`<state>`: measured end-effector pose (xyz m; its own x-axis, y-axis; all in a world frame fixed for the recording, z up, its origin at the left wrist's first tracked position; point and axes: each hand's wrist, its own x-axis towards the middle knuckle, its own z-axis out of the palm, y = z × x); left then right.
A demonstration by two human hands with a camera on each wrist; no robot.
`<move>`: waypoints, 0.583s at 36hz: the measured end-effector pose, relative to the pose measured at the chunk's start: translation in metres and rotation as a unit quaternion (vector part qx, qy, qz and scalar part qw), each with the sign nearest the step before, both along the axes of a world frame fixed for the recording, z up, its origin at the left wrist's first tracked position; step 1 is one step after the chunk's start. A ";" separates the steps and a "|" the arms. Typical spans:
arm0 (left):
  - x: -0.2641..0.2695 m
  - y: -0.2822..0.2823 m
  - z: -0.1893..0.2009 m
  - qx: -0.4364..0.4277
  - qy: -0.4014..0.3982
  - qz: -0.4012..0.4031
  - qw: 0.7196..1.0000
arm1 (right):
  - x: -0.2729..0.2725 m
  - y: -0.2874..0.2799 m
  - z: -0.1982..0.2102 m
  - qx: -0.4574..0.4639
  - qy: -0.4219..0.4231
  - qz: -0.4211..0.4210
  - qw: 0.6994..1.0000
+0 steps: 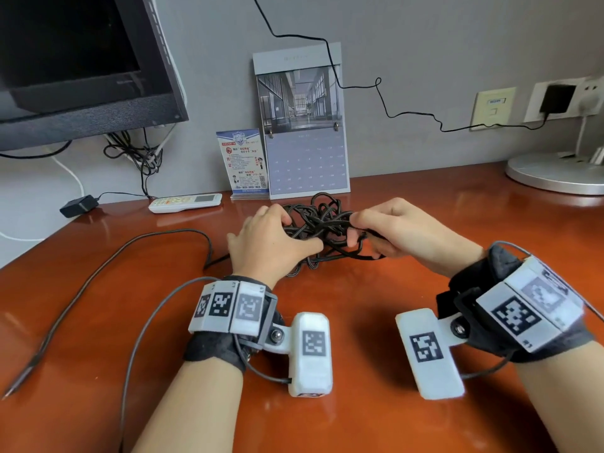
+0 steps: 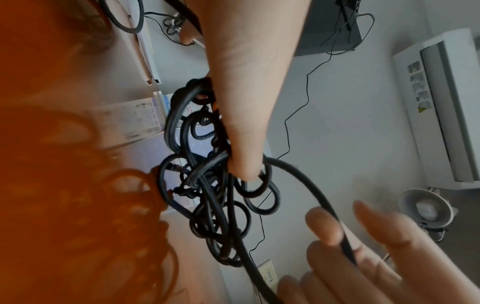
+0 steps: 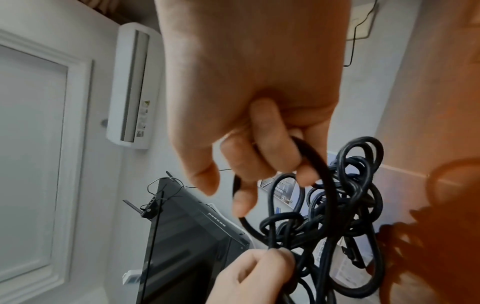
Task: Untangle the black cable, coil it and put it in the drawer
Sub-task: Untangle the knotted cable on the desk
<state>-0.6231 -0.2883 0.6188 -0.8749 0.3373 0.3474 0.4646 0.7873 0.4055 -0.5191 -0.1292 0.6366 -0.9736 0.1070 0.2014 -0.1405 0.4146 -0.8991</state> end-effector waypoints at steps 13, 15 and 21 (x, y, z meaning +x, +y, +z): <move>-0.005 -0.003 -0.004 0.021 -0.006 0.002 1.000 | 0.004 0.006 -0.001 -0.091 -0.007 0.028 0.995; -0.007 -0.005 -0.004 0.017 0.000 0.016 1.000 | 0.007 0.008 0.001 0.031 -0.014 -0.026 0.999; -0.011 -0.009 -0.006 0.023 -0.003 0.048 0.999 | 0.014 0.005 0.004 0.022 -0.021 0.001 1.000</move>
